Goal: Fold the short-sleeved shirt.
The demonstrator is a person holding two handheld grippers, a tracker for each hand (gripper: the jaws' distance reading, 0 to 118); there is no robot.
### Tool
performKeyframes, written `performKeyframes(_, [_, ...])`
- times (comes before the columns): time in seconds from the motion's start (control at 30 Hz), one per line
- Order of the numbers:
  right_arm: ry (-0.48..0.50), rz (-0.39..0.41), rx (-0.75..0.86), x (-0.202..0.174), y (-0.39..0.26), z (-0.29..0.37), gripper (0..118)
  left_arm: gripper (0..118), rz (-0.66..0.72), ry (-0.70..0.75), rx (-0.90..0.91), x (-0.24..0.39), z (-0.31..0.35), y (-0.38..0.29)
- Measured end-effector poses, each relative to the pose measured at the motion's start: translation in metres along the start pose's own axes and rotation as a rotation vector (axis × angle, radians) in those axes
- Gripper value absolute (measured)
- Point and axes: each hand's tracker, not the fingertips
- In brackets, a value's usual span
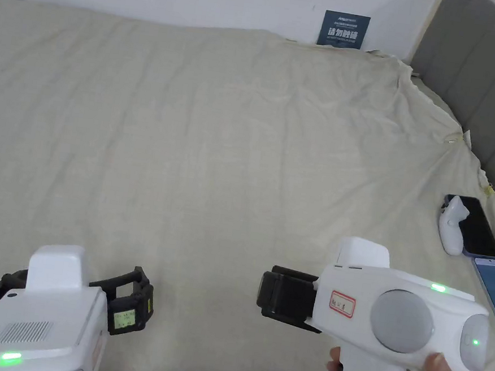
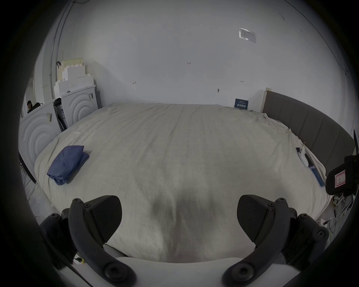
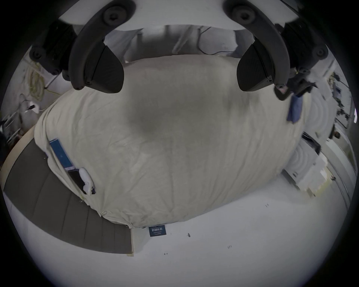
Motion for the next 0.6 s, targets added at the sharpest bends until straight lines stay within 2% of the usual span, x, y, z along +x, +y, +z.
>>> performKeyframes(0.07, [-0.007, -0.029, -0.025, -0.001, 0.002, -0.008, 115, 118, -0.006, 0.002, -0.012, -0.001, -0.004, -0.002])
performKeyframes(0.13, [0.038, -0.069, -0.004, 0.000, 0.000, -0.013, 115, 118, -0.007, 0.006, -0.027, -0.003, -0.009, -0.006])
performKeyframes(0.23, [0.063, -0.054, -0.010, -0.001, -0.010, -0.019, 115, 118, 0.014, 0.012, -0.070, -0.007, -0.019, -0.011])
performKeyframes(0.27, [0.069, -0.026, -0.042, -0.002, -0.015, -0.025, 115, 118, 0.029, 0.019, -0.096, -0.009, -0.024, -0.014])
performKeyframes(0.33, [0.052, 0.082, -0.110, -0.002, -0.025, -0.047, 115, 118, 0.055, 0.023, -0.145, -0.012, -0.037, -0.019])
performKeyframes(0.4, [-0.015, 0.151, -0.144, 0.002, -0.028, -0.075, 115, 118, 0.052, 0.021, -0.179, -0.014, -0.053, -0.019])
performKeyframes(0.53, [-0.142, 0.214, 0.002, 0.017, -0.002, -0.122, 115, 118, 0.029, 0.067, -0.175, -0.015, -0.100, 0.008])
performKeyframes(0.57, [-0.160, 0.207, 0.041, 0.021, 0.012, -0.133, 115, 118, 0.035, 0.076, -0.144, -0.016, -0.115, 0.019])
performKeyframes(0.6, [-0.189, 0.167, 0.083, 0.027, 0.030, -0.145, 115, 118, 0.035, 0.079, -0.124, -0.016, -0.134, 0.032])
